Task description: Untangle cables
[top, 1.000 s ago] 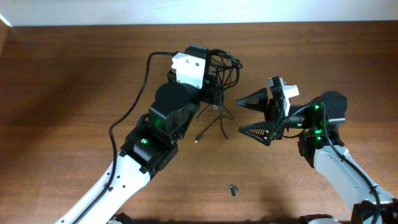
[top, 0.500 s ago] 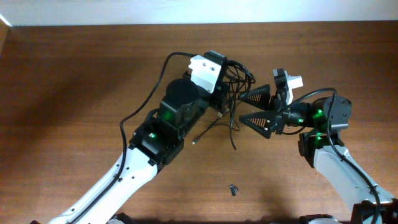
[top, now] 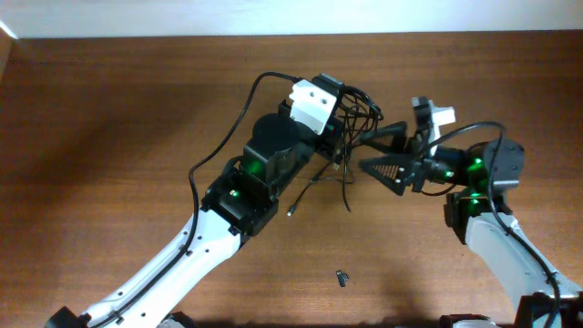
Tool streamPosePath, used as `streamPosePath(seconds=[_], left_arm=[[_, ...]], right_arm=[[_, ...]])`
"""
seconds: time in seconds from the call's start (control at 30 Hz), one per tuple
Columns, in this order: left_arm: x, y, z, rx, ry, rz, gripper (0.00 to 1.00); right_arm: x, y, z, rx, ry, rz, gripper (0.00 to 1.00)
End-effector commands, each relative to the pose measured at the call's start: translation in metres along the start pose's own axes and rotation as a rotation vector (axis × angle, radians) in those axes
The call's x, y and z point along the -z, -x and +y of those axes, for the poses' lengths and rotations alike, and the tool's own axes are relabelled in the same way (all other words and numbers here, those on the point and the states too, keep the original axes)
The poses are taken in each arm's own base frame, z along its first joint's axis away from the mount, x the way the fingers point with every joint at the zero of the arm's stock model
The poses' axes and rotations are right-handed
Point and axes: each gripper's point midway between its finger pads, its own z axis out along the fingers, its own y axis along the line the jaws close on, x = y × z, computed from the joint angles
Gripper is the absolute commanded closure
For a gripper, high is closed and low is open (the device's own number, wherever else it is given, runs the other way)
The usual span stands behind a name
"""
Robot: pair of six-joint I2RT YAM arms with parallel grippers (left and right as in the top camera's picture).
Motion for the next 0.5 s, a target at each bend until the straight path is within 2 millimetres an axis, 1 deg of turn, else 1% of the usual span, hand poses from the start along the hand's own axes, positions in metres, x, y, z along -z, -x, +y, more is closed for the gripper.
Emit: streamPosePath(seconds=[0.0,0.03,0.13,0.23,0.33,0.4,0.47], left_arm=[[0.01,0.021,0.002,-0.058,0.018,-0.055,1.0],[0.01,0.022,0.004,-0.058,0.027,-0.056,1.0],[0.011,0.025,0.014,-0.055,0.085,-0.067,1.0],[0.011,0.024,0.014,-0.056,0.086,-0.067,1.0],[0.007,0.02,0.014,-0.056,0.085,-0.059,1.0],[0.005,0.019,0.013,-0.056,0.085,-0.056,1.0],[0.004,0.018,0.013,-0.056,0.085,-0.054,1.0]], right_arm=[[0.015,0.004,-0.015,-0.053,-0.056,-0.027,0.07],[0.018,0.003,-0.016,-0.061,-0.058,-0.022,0.07],[0.018,0.0,-0.013,-0.062,-0.039,-0.003,0.07],[0.016,-0.006,-0.007,-0.061,-0.005,0.03,0.07],[0.0,-0.011,0.008,-0.01,0.054,0.065,0.07],[-0.007,-0.013,0.015,0.019,0.079,0.074,0.06],[-0.014,-0.012,0.016,0.02,0.077,0.063,0.06]])
